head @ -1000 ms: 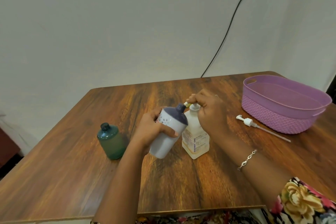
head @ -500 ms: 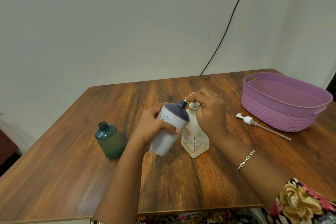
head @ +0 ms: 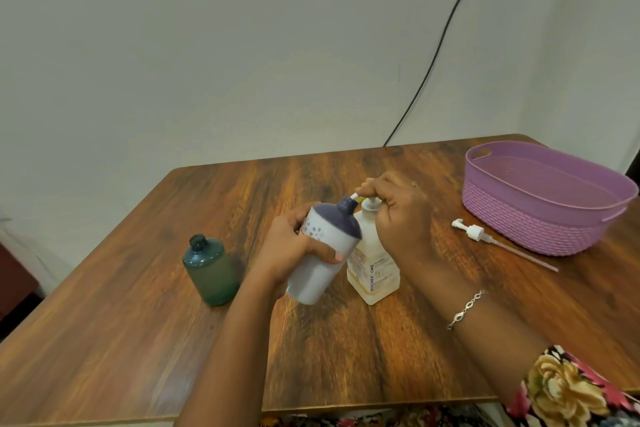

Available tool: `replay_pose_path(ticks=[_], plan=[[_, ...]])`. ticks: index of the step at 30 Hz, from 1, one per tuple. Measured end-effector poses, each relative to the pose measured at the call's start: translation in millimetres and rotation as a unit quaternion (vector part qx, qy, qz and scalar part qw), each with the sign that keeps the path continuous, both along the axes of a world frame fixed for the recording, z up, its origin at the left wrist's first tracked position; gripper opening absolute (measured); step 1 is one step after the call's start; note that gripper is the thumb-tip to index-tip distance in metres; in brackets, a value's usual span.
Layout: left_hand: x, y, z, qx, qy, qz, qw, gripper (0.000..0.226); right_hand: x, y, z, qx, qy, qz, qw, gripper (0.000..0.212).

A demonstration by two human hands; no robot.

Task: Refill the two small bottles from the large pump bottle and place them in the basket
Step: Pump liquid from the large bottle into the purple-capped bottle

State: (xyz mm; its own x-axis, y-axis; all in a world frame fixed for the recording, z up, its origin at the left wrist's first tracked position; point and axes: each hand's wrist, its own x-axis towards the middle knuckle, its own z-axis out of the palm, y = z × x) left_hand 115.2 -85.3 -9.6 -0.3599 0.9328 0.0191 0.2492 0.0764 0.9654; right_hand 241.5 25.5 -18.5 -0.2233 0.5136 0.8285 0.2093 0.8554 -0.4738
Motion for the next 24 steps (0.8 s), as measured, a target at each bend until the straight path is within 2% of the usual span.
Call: replay_pose_path(ticks=[4,9,17,24], plan=[[0,0,1,0.001,-0.002,0.000,1.000,0.066,0,4,10,-0.024,0.004,0.015,1.000,0.031],[0,0,2,0.002,-0.023,-0.010,1.000,0.059,-3,3,-1,0.017,-0.033,-0.009,0.999,0.024],[0,0,-1,-0.001,-0.021,-0.008,1.000,0.069,2,4,3,0.001,0.002,0.024,1.000,0.026],[-3,0,-4,0.001,-0.039,-0.006,0.999,0.062,2,6,-2,0.032,-0.063,0.002,0.998,0.025]])
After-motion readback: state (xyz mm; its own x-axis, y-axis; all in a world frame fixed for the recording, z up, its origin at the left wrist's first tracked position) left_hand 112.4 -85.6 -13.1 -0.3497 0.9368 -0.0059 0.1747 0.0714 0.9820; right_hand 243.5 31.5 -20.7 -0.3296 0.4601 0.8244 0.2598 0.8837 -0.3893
